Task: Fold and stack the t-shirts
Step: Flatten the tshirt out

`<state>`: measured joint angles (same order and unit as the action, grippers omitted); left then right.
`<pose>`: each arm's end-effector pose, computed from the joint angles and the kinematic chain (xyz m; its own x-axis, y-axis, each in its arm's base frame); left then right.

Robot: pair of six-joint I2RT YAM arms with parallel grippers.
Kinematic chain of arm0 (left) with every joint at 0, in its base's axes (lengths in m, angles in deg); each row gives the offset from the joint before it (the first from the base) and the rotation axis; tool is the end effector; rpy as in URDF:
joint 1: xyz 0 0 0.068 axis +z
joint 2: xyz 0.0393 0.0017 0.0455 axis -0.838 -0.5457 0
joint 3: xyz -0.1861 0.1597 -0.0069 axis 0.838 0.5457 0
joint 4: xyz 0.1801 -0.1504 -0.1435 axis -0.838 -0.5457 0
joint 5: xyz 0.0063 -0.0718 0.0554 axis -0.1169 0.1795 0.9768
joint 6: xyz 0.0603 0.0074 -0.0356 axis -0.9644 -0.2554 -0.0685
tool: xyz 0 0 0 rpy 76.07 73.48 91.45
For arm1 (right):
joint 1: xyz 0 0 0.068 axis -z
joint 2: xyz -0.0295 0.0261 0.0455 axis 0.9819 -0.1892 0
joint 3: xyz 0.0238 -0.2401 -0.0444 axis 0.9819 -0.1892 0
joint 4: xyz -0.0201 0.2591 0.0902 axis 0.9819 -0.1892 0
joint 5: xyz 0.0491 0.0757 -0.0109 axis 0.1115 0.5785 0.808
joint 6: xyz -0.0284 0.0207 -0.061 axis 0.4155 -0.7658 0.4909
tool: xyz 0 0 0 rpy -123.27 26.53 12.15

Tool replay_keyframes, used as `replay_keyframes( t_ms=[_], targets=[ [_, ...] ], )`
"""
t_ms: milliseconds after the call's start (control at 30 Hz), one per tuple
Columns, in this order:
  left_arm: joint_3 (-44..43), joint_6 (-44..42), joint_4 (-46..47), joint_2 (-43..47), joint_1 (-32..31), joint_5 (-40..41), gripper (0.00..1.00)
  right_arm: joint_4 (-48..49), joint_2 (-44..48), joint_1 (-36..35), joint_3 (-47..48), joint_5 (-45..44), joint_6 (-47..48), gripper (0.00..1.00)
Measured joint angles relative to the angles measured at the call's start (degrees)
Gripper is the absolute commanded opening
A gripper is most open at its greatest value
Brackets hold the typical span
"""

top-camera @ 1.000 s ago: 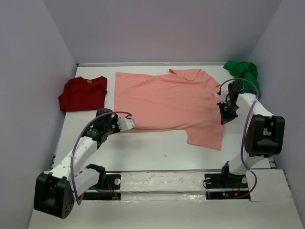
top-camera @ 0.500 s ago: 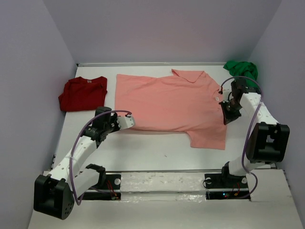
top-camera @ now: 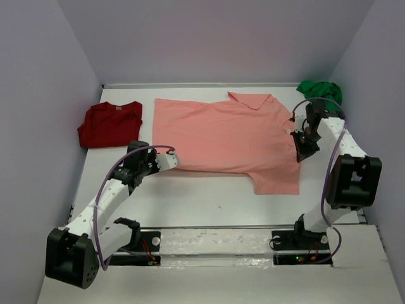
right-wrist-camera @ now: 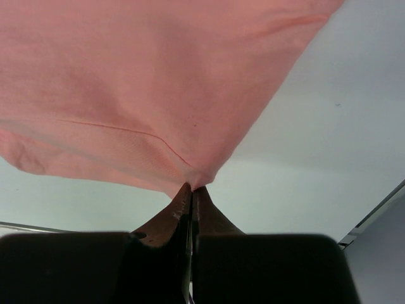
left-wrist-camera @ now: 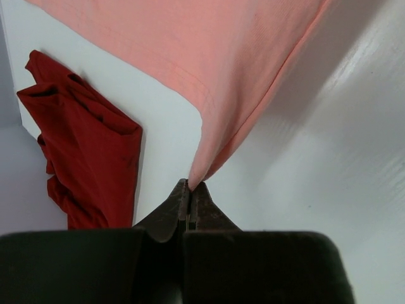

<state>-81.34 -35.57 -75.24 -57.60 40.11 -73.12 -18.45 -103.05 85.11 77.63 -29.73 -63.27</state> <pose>0.2419 -0.0750 0.1844 0.0081 0.9309 -0.3651 0.6800 0.2625 0.6846 0.3156 -0.0295 0.1932 -0.9607 -0.2062 -0.1861 -0.2115 0.9773 0.0092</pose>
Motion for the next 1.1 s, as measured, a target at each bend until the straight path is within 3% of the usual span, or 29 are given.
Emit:
replay_keyframes(
  t_ms=[1100],
  targets=[
    [-2.7,3.9,12.8,-15.7,0.0,6.3,0.0,-0.5,-19.6,0.0,17.6,-1.3,-1.1,0.0]
  ],
)
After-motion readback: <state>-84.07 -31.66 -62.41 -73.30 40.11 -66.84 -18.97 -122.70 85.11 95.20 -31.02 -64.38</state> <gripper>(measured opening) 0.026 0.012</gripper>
